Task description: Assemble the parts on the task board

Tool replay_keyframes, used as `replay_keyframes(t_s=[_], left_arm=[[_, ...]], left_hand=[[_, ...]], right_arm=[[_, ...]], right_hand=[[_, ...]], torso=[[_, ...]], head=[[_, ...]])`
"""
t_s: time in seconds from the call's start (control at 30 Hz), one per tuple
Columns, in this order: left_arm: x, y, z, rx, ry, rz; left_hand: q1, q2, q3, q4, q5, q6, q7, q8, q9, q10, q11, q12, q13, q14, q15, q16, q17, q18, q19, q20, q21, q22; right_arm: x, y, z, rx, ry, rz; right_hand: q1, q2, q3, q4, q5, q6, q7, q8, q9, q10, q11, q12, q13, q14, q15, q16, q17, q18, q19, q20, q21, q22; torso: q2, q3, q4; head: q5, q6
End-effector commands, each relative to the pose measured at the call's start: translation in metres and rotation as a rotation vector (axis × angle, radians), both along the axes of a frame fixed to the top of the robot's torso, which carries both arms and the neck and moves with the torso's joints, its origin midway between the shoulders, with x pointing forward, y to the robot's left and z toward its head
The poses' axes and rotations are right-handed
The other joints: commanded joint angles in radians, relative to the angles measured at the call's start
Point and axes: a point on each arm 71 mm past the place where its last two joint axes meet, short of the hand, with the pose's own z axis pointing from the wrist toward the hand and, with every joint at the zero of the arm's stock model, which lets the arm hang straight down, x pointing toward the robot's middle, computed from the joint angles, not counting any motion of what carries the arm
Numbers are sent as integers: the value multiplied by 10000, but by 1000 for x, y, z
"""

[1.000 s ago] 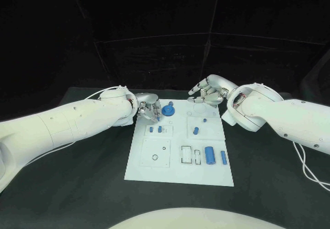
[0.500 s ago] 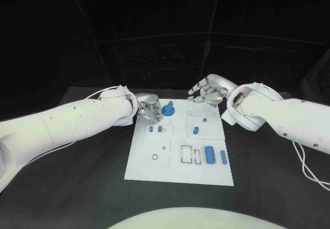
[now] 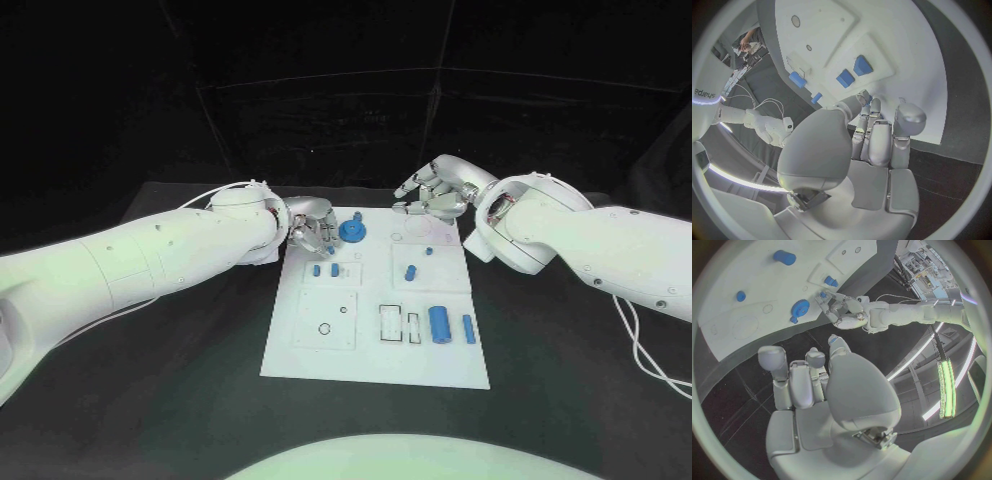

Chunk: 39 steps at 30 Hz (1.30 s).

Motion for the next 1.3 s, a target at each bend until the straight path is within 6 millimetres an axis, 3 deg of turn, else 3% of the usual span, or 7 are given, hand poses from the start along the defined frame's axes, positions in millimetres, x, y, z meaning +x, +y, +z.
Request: replay_keyframes(t_s=[0.03,0.5,0.7,0.9,0.97,1.07,1.3], left_arm=[[0,1,0,38,-8,18],[0,11,4,-398,-244,258],[0,26,11,-1887,-317,999],[-2,49,24,-5482,164,2396],[-4,54,29,-7078,467,2853],[-9,56,34,-9111,955,3299],[-26,53,38,-11727,1727,3568]], left_hand=[[-136,-22,32,-51,-3,-101,12,-91,3,-122,12,-80,-18,7,95,33,-24,-57,-4,77,0,-1],[-219,-156,-26,-87,0,-208,62,-217,19,-440,96,-220,-26,-41,165,1,-151,-33,-72,144,-100,-67],[-246,-207,-71,-128,4,-334,141,-341,21,-924,206,-383,-43,-176,249,-152,-500,61,-300,225,-519,-435],[-310,-96,-167,-77,15,-204,257,-314,50,-1224,308,-376,-23,-705,335,-826,-1705,344,-1067,318,-1902,-1657],[-481,31,-285,95,8,-124,289,-275,51,-1343,344,-313,-16,-1539,382,-1823,-3306,575,-1921,382,-3255,-2797],[-1305,213,-866,830,-16,-183,336,-280,42,-1515,382,-209,4,-2768,482,-3257,-5344,563,-2422,490,-3827,-3122],[-1000,453,-1817,1120,16,-187,305,-116,59,-1488,351,497,120,-3020,462,-3764,-5896,601,-2478,496,-4670,-3800]], right_arm=[[0,0,1,24,-34,31],[4,-11,-1,-132,39,-212],[10,-27,-4,-801,-251,-150],[7,-40,-9,-2346,-1099,373],[5,-43,-12,-2977,-1451,566],[1,-45,-18,-3684,-1780,763],[-5,-44,-31,-4844,-2243,1087]], right_hand=[[126,15,4,48,57,-38,41,39,-3,-70,-22,-41,-14,335,-80,-72,-14,178,-78,25,-52,-37],[492,-28,148,176,32,223,-32,265,39,-1638,-89,-2513,-2604,147,-135,-630,-669,288,-386,-20,-491,-688],[1386,-216,511,79,-654,714,-69,487,53,-2090,-60,-4896,-4633,40,-146,-1131,-1251,334,-493,-42,-767,-1017],[2023,-395,757,-72,-1327,1046,-52,490,12,-1818,-7,-6635,-6351,49,-61,-1238,-1372,342,-513,-4,-854,-1095],[2191,-420,841,-139,-1601,1110,-79,443,-4,-1782,21,-6955,-6716,58,-39,-1246,-1385,345,-530,-9,-872,-1114],[2293,-446,925,-169,-1834,1108,-88,353,-23,-1796,51,-7281,-7093,69,-2,-1257,-1405,340,-531,-1,-874,-1110],[2294,-557,1025,-141,-1924,1131,-61,183,-27,-1722,138,-7809,-7826,106,67,-1247,-1409,340,-524,40,-870,-1096]], torso=[[1,0,0],[-4,-11,5],[-5,-10,2],[-13,-10,-13],[-22,-17,-6],[-14,-5,3],[-9,-10,11]], head=[[-11,5],[-45,20],[-45,42],[-192,101],[-284,124],[-437,152],[-578,208]])
